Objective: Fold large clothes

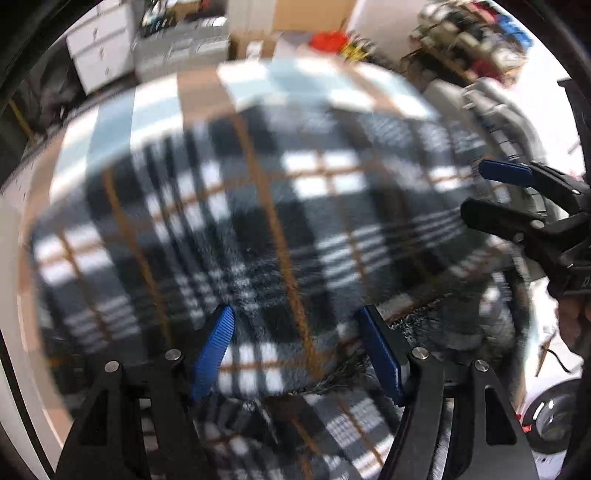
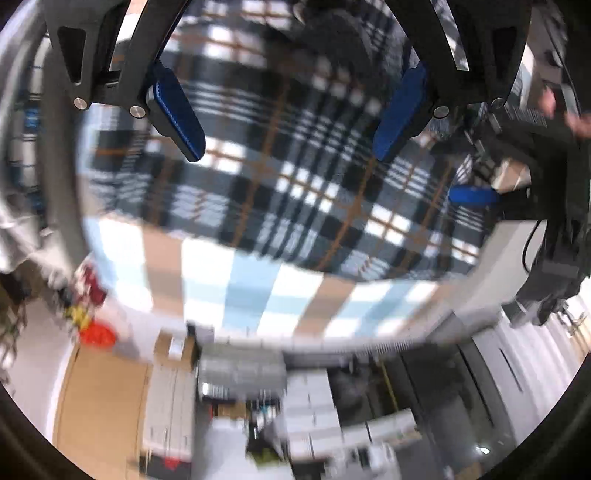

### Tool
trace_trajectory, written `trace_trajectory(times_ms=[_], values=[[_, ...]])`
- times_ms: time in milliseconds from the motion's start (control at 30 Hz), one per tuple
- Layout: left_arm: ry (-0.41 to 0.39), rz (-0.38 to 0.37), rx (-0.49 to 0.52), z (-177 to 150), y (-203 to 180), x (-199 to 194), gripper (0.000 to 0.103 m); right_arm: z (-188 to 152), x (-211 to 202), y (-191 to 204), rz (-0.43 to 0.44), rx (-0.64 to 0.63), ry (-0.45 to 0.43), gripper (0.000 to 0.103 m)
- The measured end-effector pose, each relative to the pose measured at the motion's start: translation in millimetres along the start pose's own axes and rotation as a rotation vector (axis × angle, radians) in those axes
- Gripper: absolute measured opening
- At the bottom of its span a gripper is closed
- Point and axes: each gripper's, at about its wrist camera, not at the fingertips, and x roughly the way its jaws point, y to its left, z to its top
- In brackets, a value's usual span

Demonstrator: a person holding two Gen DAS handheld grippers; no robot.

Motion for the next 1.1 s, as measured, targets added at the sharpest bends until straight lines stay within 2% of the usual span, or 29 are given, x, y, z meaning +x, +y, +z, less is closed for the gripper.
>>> trace_trajectory(times_ms=[100, 133, 167, 233, 300, 367, 433, 500, 533, 600, 667, 700, 767, 833, 867, 967, 1033, 1100], values=[[-0.044, 0.025, -0.001, -10, -5, 5, 0.069, -9, 52, 8, -0.080, -0.031, 0.162, 0.092], [-0.051, 0.045, 0.001, -13, -9, 6, 0.070, -17, 65, 8, -0.094, -0.035, 0.176, 0.092], [-0.048, 0.056, 0.002, -15, -12, 6, 0.070, -22, 66, 7, -0.089, -0.016, 0.139, 0.098], [-0.010, 0.067, 0.006, -9, -22, 5, 0.070, -29, 66, 6, -0.087, 0.001, 0.119, 0.100], [0.006, 0.045, 0.023, 1, -37, -9, 0.070, -23, 62, 3, -0.050, -0.002, 0.173, 0.096], [-0.031, 0.011, 0.073, 15, -46, -30, 0.070, -5, 51, -13, -0.014, 0.017, 0.150, 0.091], [-0.074, 0.000, 0.074, 31, -50, -46, 0.070, 11, 34, -26, -0.044, 0.036, 0.087, 0.093], [-0.056, 0.004, 0.069, 49, -49, -37, 0.070, 28, 33, -36, -0.090, 0.050, 0.074, 0.093], [-0.023, 0.021, 0.063, 58, -49, -22, 0.070, 37, 38, -42, -0.107, 0.067, 0.091, 0.093], [0.056, 0.047, 0.058, 55, -38, 0, 0.070, 54, 52, -54, -0.142, 0.119, 0.145, 0.093], [0.061, 0.062, 0.062, 53, -35, 14, 0.070, 59, 64, -63, -0.164, 0.162, 0.186, 0.094], [0.053, 0.066, 0.069, 51, -37, 17, 0.071, 60, 78, -69, -0.178, 0.173, 0.226, 0.098], [0.040, 0.088, 0.097, 44, -44, 20, 0.073, 46, 94, -76, -0.187, 0.149, 0.287, 0.103], [0.014, 0.097, 0.116, 39, -47, 20, 0.077, 39, 94, -74, -0.207, 0.103, 0.250, 0.103], [0.008, 0.093, 0.120, 37, -48, 18, 0.077, 38, 94, -75, -0.205, 0.123, 0.237, 0.103], [0.012, 0.017, 0.087, 30, -41, -4, 0.077, 36, 86, -78, -0.177, 0.106, 0.218, 0.103], [0.008, -0.003, 0.090, 33, -37, -22, 0.077, 34, 69, -81, -0.134, 0.096, 0.201, 0.102], [-0.065, 0.060, 0.092, 26, -28, -45, 0.077, 30, 42, -90, -0.106, 0.101, 0.121, 0.103]])
